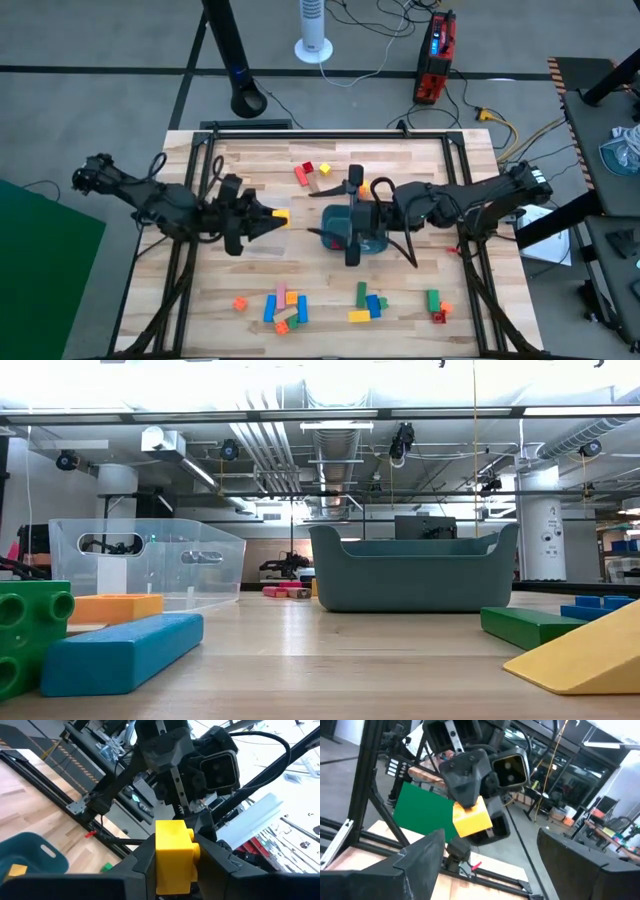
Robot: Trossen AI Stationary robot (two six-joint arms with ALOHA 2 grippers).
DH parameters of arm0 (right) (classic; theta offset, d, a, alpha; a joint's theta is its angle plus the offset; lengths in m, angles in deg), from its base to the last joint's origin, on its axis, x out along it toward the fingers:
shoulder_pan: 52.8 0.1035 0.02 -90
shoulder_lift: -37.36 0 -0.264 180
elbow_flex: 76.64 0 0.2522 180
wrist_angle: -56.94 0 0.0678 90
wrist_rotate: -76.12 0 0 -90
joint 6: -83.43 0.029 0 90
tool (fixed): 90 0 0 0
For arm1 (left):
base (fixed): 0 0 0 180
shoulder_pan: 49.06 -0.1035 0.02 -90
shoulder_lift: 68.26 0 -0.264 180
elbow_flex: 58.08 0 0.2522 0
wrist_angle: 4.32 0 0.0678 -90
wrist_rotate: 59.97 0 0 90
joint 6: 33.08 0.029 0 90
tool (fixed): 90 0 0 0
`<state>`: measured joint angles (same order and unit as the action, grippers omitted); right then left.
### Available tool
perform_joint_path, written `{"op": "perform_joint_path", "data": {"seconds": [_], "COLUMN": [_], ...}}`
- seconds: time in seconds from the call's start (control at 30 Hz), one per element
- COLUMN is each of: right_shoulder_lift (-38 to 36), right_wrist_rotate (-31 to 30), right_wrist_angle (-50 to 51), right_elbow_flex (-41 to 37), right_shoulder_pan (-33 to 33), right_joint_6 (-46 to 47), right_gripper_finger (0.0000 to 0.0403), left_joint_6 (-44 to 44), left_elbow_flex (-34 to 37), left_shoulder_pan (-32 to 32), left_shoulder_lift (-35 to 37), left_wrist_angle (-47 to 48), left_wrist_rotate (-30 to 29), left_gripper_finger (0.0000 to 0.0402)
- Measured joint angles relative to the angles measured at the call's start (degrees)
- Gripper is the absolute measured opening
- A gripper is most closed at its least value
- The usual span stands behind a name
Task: Sort blocks by size
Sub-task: Put the bottom left yellow square game piece into the blue bin
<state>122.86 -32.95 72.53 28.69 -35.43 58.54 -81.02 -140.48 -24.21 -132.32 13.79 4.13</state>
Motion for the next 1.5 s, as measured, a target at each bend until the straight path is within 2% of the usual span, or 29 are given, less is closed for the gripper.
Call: {"op": "perform_joint_path", "data": {"seconds": [0.33, 0.6, 0.77, 1.2, 1.4, 1.5], "right_shoulder_lift": [1.09, 1.49, 1.51, 1.51, 1.53, 1.53], "right_wrist_rotate": [-0.48, -0.48, -0.5, -0.46, -0.48, -0.52], "right_wrist_angle": [1.16, 2.37, 2.94, 4.11, 4.25, 4.23], "right_elbow_flex": [0.09, 0.09, 0.09, 0.09, 0.03, 0.02], "right_shoulder_pan": [0.53, 0.53, 0.53, 0.53, 0.61, 0.61], "right_joint_6": [-1.56, -2.47, -3.25, -3.56, -3.6, -2.8], "right_gripper_finger": [0.0299, 0.0279, 0.0247, 0.0132, 0.0133, 0.0149], "left_joint_6": [-0.8, -0.67, -0.57, -0.6, -0.57, -0.6], "left_elbow_flex": [0.0, -1.0, -1.62, -1.51, -1.49, -1.49], "left_shoulder_pan": [-6.26, -7.55, -7.67, -8.06, -8.14, -8.17], "left_shoulder_lift": [-5.03, -7.68, -8.22, -8.23, -8.21, -8.21], "left_wrist_angle": [-7.35, -9.3, -9.46, -9.27, -8.38, -8.33], "left_wrist_rotate": [11.3, 14.74, 14.94, 14.94, 15.01, 14.99], "left_gripper_finger": [0.009, 0.009, 0.009, 0.01, 0.0103, 0.0101]}}
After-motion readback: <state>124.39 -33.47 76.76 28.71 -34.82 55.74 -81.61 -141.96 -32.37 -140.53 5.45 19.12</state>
